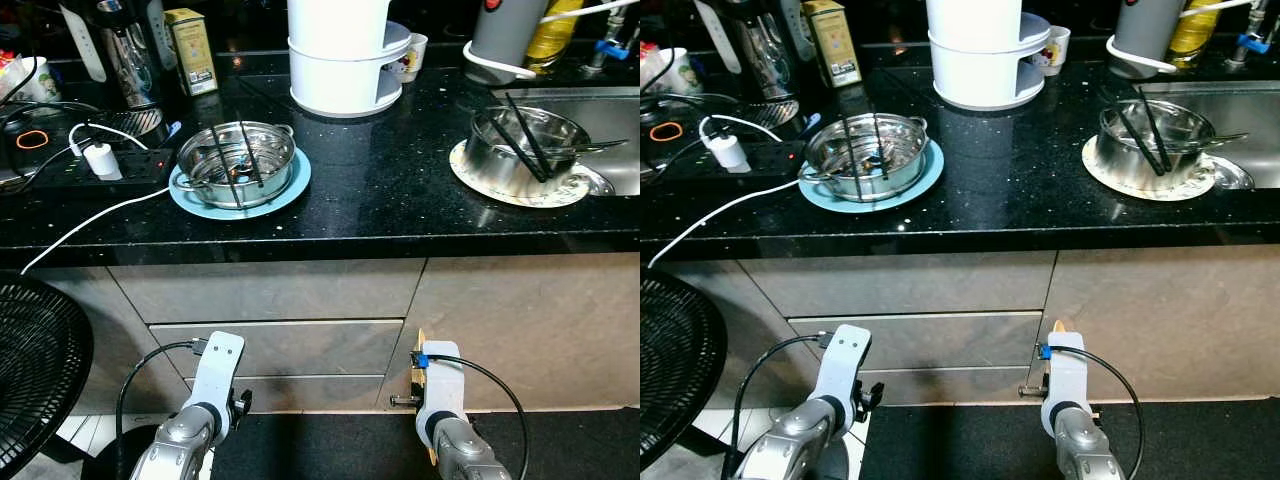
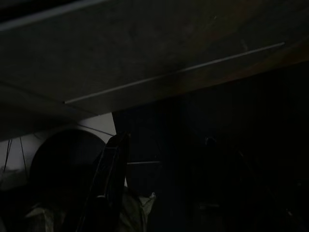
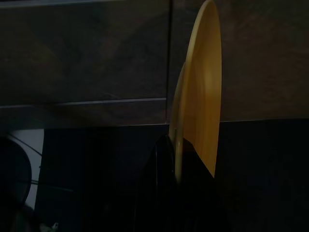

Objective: Kitchen organization

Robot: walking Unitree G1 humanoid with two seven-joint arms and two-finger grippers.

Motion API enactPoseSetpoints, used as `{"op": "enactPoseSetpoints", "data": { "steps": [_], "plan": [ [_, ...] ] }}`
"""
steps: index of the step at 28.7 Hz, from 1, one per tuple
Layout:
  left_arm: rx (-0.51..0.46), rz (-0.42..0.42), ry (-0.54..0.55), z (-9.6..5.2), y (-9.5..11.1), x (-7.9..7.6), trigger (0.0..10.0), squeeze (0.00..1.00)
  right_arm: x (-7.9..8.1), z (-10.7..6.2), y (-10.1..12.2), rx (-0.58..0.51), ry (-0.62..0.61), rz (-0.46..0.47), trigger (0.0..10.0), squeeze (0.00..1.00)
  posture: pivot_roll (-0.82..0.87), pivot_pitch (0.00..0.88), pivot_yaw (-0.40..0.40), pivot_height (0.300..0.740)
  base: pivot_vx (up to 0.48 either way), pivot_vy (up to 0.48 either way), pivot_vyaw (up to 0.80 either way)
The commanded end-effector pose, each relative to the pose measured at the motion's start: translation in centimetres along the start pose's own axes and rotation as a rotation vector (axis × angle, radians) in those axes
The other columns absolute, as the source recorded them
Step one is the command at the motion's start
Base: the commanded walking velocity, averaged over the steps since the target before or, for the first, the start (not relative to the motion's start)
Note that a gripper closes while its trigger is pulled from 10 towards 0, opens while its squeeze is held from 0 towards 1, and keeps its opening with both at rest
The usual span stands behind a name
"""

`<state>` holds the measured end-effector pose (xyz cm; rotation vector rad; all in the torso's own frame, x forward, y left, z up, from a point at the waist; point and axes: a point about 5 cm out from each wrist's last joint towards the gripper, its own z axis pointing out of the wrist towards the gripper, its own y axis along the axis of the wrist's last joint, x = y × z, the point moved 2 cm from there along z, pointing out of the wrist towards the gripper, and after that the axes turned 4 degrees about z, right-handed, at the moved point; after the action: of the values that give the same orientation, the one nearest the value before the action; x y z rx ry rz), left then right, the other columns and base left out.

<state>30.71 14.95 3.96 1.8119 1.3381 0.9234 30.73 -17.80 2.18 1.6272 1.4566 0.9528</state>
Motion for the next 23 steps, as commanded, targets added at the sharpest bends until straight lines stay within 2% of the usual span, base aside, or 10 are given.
{"op": "enactPoseSetpoints", "data": {
  "steps": [1, 4, 14, 23],
  "plan": [
    [0.043, 0.016, 0.007, -0.10, -1.01, 0.34, 10.0, 0.00, 0.22, -0.08, 0.13, -0.016, 0.005, 0.012, 10.0, 0.00, -0.09, 0.220, 0.026, 0.740, 0.000, 0.000, 0.00],
    [0.044, 0.016, 0.007, -0.08, -0.99, 0.37, 10.0, 0.00, 0.33, -0.08, 0.19, -0.014, 0.012, 0.013, 10.0, 0.00, -0.09, 0.222, 0.027, 0.740, 0.000, 0.000, 0.00],
    [0.042, 0.010, 0.015, -0.06, -0.99, 0.37, 10.0, 0.00, 0.24, -0.06, -0.03, 0.001, 0.003, 0.022, 10.0, 0.00, -0.10, 0.222, 0.027, 0.740, 0.000, 0.000, -0.76],
    [0.078, 0.012, 0.045, -0.07, -1.83, 0.67, 10.0, 0.00, 0.79, 0.00, 0.09, -0.003, 0.029, 0.006, 10.0, 0.00, -0.09, 0.224, 0.022, 0.740, 0.000, 0.000, 0.00]
  ]
}}
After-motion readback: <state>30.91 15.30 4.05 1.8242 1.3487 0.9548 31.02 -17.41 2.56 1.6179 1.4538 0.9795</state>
